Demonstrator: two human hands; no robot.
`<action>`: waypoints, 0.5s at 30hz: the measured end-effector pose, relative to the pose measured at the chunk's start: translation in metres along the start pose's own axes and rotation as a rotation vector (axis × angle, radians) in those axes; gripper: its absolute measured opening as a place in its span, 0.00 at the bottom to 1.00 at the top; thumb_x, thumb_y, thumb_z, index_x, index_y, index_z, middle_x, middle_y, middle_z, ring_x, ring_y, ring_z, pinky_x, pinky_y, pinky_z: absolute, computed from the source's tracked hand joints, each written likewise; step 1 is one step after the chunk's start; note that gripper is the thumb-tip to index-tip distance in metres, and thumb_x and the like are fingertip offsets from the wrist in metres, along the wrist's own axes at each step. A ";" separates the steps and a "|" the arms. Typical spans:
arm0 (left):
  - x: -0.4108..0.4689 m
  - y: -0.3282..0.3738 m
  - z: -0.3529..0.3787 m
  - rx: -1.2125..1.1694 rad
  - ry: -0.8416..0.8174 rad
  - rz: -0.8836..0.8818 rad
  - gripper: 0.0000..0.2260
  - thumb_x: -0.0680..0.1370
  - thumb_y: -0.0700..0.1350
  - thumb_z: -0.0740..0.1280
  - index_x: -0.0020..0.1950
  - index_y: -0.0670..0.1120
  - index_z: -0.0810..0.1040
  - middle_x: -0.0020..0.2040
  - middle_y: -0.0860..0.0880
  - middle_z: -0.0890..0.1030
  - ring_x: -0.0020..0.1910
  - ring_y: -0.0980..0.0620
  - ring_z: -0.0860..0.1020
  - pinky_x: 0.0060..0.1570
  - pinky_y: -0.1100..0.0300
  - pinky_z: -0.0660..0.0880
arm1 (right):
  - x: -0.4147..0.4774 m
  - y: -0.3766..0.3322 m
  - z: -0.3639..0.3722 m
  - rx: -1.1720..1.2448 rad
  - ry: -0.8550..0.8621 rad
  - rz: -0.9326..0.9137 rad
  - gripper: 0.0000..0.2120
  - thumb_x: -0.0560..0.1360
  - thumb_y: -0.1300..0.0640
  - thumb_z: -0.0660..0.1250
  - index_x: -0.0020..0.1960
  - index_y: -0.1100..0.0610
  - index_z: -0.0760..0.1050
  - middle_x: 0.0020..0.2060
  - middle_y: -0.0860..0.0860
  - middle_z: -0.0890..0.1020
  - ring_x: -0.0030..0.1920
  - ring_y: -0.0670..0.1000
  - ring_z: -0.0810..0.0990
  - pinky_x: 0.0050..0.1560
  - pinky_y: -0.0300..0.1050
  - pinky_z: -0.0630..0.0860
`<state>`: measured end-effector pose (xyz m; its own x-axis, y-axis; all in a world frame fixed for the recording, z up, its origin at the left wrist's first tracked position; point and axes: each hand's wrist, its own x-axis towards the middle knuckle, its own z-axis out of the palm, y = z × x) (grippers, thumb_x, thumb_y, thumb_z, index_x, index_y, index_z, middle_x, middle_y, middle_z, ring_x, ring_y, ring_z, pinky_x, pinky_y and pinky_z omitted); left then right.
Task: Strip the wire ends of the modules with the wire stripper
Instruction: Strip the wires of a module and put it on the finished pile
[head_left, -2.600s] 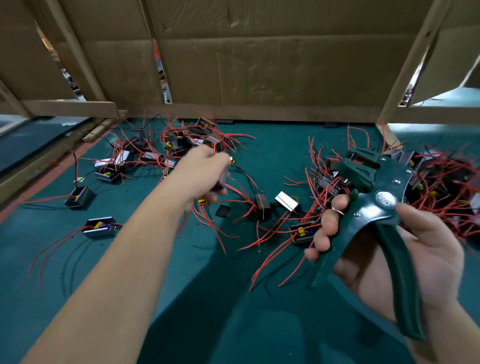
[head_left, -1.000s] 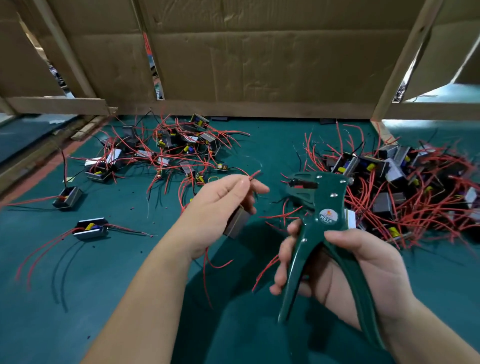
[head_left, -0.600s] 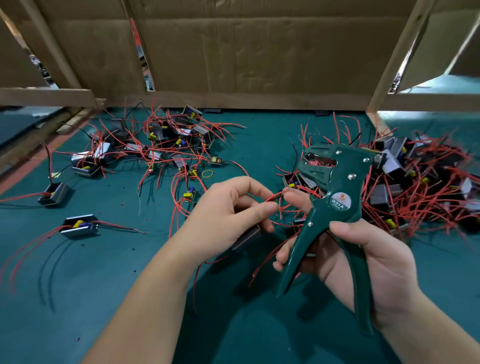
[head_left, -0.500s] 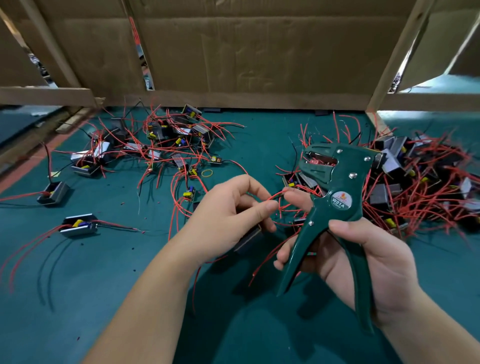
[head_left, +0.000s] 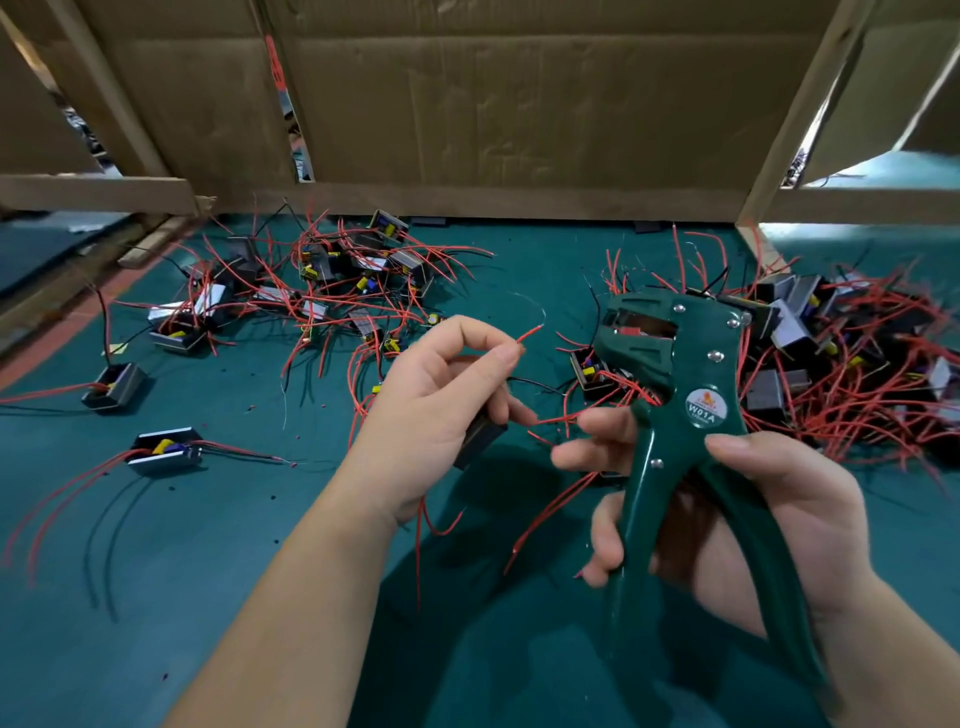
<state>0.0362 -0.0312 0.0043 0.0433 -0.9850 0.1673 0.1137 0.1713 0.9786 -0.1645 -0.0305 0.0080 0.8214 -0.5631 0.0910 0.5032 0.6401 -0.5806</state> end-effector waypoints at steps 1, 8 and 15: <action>0.000 0.001 -0.001 0.013 0.013 0.020 0.04 0.73 0.47 0.68 0.42 0.48 0.75 0.25 0.53 0.72 0.31 0.52 0.81 0.31 0.69 0.71 | 0.000 0.000 -0.002 -0.010 0.010 0.014 0.26 0.73 0.58 0.66 0.66 0.71 0.67 0.55 0.69 0.77 0.45 0.66 0.79 0.52 0.63 0.74; -0.002 0.004 0.005 0.049 0.033 0.121 0.04 0.72 0.35 0.69 0.40 0.43 0.80 0.26 0.54 0.78 0.27 0.60 0.75 0.31 0.72 0.69 | 0.000 0.007 -0.003 -0.183 0.198 0.136 0.24 0.60 0.53 0.76 0.51 0.66 0.80 0.40 0.67 0.81 0.36 0.63 0.80 0.41 0.60 0.78; -0.003 0.004 0.006 0.119 0.062 0.157 0.07 0.73 0.32 0.69 0.40 0.43 0.81 0.27 0.56 0.79 0.28 0.64 0.74 0.30 0.74 0.68 | 0.001 0.011 -0.003 -0.268 0.229 0.168 0.22 0.63 0.46 0.77 0.45 0.63 0.78 0.35 0.64 0.78 0.34 0.63 0.79 0.40 0.60 0.77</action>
<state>0.0303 -0.0279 0.0089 0.1123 -0.9424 0.3149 -0.0172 0.3150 0.9489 -0.1589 -0.0251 -0.0006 0.7900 -0.5833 -0.1891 0.2535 0.5915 -0.7655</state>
